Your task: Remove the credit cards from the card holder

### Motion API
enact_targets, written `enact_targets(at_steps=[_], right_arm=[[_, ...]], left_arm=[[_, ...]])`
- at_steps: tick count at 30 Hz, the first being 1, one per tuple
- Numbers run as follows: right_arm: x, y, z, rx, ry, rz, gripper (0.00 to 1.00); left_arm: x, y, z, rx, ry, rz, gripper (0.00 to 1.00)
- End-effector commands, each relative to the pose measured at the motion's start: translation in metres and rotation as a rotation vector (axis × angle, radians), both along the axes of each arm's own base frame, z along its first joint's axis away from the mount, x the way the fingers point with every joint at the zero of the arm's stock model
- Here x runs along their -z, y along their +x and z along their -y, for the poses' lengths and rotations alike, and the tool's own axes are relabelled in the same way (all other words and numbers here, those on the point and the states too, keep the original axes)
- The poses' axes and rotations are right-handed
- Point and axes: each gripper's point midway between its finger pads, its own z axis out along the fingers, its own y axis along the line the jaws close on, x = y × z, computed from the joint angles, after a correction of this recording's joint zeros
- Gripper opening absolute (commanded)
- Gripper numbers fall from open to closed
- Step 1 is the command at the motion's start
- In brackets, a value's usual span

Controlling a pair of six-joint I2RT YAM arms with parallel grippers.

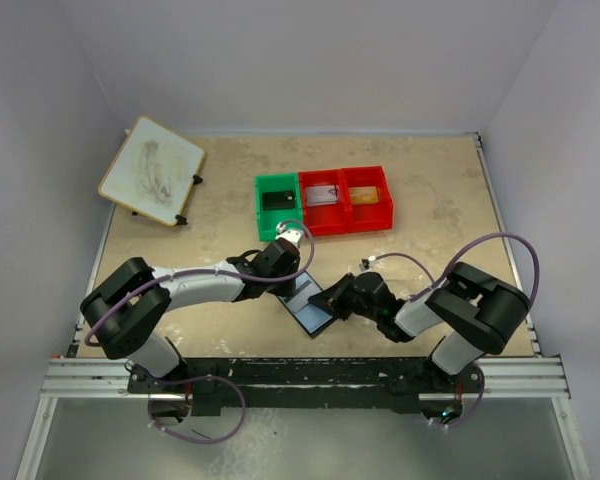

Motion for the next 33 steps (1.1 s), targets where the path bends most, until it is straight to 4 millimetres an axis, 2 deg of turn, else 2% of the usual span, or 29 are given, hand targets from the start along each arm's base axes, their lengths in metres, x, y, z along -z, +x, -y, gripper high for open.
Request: enact_targets(at_steps=[1, 4, 18, 23, 30, 33], right_arm=[[-0.005, 0.006, -0.002, -0.008, -0.025, 0.039, 0.08], [-0.003, 0.004, -0.003, -0.018, -0.024, 0.034, 0.03], [-0.002, 0.006, -0.003, -0.012, -0.016, 0.038, 0.0], [0.0, 0.006, -0.003, -0.013, -0.026, 0.035, 0.0], [0.011, 0.009, 0.003, -0.014, -0.078, 0.004, 0.0], [0.013, 0.013, 0.011, -0.031, -0.092, 0.015, 0.0]], left_arm=[[0.014, -0.015, -0.018, 0.002, 0.069, -0.05, 0.22], [0.014, -0.015, -0.02, -0.004, 0.076, -0.048, 0.21], [0.003, -0.009, -0.022, -0.035, 0.07, -0.018, 0.21], [-0.022, -0.005, -0.016, -0.042, -0.016, 0.043, 0.32], [-0.029, 0.0, -0.013, -0.041, -0.017, 0.063, 0.41], [-0.034, 0.002, -0.005, -0.03, -0.051, 0.069, 0.47]])
